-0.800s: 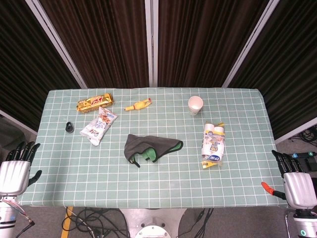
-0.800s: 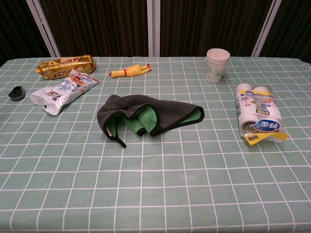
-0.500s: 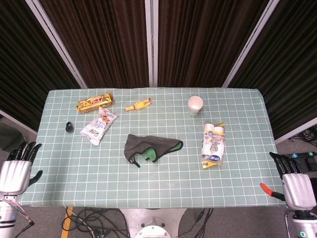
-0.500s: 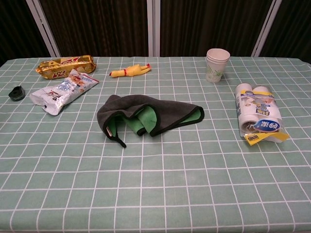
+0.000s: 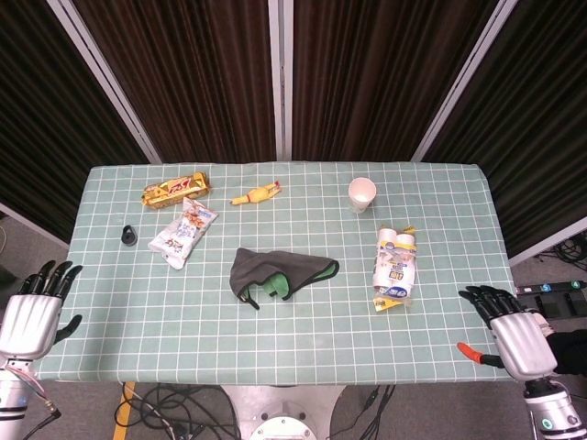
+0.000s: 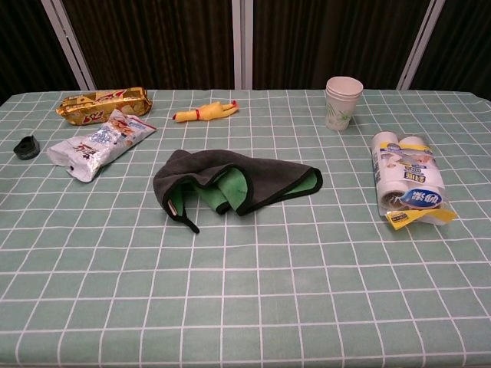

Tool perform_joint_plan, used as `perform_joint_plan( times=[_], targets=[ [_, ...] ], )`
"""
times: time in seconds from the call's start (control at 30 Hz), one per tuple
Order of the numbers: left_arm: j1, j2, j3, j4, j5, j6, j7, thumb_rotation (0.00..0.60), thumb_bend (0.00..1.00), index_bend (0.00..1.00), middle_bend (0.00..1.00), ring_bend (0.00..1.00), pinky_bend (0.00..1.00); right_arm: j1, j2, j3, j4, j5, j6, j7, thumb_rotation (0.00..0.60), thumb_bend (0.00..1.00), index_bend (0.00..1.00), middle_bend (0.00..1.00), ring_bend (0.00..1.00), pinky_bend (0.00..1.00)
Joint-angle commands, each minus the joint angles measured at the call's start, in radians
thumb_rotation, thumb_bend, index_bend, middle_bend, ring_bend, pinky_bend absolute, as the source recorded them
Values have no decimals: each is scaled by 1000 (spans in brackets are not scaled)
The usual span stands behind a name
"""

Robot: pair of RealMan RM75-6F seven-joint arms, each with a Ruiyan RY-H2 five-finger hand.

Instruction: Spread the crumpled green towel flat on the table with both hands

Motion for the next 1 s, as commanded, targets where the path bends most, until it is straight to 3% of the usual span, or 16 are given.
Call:
perform_joint_plan(
  times=[0.03, 0.23, 0.53, 1.0],
  targets=[
    [0, 0, 1, -1, 2, 1, 0, 600, 179, 153, 185, 118, 253, 78, 13, -4, -9, -48, -90, 6, 505, 40, 246, 177, 146, 198],
    [4, 1, 6, -8, 6, 3, 5, 600, 179, 154, 185, 118, 253, 214, -39, 27, -46, -31, -278, -6, 478, 41, 354, 182, 145, 198],
    [11, -3, 8, -7, 4, 7, 8, 600, 177, 154, 185, 118, 253, 413, -230, 101, -33, 156, -598, -81, 427, 40, 398, 182, 127, 184],
    [18, -4, 7, 3, 4, 13, -7, 600, 177, 154, 185, 117, 253, 591, -543, 224, 126, 553, -712, -333, 386, 41, 474, 183, 92, 154]
  ],
)
